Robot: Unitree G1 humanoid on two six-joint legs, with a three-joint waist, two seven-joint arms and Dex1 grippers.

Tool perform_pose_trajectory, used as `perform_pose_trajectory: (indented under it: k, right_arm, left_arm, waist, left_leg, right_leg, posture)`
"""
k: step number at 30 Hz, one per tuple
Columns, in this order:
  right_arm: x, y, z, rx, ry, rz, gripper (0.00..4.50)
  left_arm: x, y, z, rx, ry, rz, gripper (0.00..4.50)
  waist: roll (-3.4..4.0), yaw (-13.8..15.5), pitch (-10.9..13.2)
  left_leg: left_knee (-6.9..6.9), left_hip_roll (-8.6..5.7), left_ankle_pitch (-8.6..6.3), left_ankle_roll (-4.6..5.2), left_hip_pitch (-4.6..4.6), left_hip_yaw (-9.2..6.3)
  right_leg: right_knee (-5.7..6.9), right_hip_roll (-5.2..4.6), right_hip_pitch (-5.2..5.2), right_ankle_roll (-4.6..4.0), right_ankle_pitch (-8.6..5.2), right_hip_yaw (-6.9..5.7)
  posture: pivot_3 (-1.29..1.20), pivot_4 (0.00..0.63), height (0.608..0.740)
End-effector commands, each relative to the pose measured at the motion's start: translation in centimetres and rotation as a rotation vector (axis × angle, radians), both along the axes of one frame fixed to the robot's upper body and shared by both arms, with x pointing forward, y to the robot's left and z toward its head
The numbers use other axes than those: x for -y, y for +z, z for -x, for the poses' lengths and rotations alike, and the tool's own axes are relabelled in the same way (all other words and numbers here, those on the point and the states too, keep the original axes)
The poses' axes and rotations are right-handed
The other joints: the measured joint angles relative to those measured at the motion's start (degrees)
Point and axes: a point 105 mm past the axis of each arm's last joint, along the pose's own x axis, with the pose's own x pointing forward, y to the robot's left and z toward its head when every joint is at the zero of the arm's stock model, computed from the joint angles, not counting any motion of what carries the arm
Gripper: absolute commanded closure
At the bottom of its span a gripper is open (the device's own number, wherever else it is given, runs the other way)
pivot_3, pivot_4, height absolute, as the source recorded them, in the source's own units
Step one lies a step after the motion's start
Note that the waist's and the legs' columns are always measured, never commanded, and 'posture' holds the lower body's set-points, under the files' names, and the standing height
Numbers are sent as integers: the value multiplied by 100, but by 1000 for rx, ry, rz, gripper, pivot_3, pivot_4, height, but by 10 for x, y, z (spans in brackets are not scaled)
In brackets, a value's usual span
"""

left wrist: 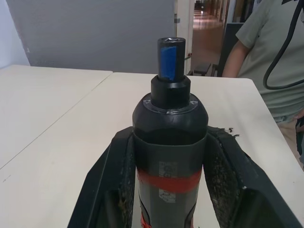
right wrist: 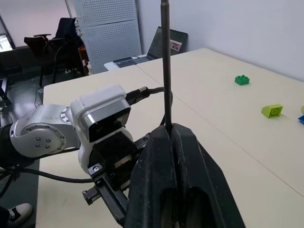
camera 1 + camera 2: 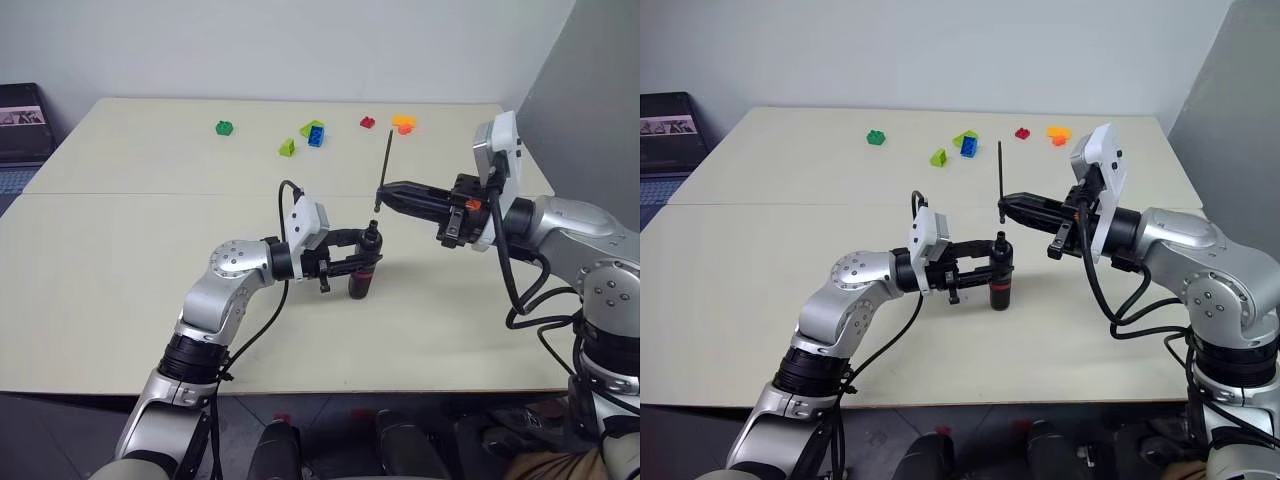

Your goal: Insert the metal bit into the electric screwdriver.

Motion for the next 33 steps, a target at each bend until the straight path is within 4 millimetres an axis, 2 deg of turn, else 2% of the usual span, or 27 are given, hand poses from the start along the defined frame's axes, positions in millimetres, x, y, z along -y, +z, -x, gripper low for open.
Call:
perform_pose_trajectory:
  k: [1, 22, 33]
  right_arm:
    - [-2, 3, 6, 32, 14, 1, 4500]
    - [-3, -5, 7, 29, 12, 18, 4500]
    - [-7, -15, 9, 37, 20, 91, 4500]
  left_arm:
    - [-3, 1, -2, 26, 24, -23, 2850]
    - [-3, 2, -2, 26, 19, -24, 2850]
    - [-3, 2, -2, 28, 27, -21, 2850]
  waist:
    - [0, 0, 0]
    - [0, -4, 0]
    - [0, -3, 0]
  left_leg:
    - [0, 0, 0, 0, 0, 0]
    - [-2, 0, 0, 0, 0, 1]
    - [-3, 0, 0, 0, 0, 2]
  right_leg:
    - [0, 0, 0, 0, 0, 0]
    - [-3, 0, -1, 0, -1, 1]
    - [-4, 0, -1, 0, -1, 2]
  posture:
    - [0, 150, 740]
    - [0, 150, 740]
    - [0, 150, 740]
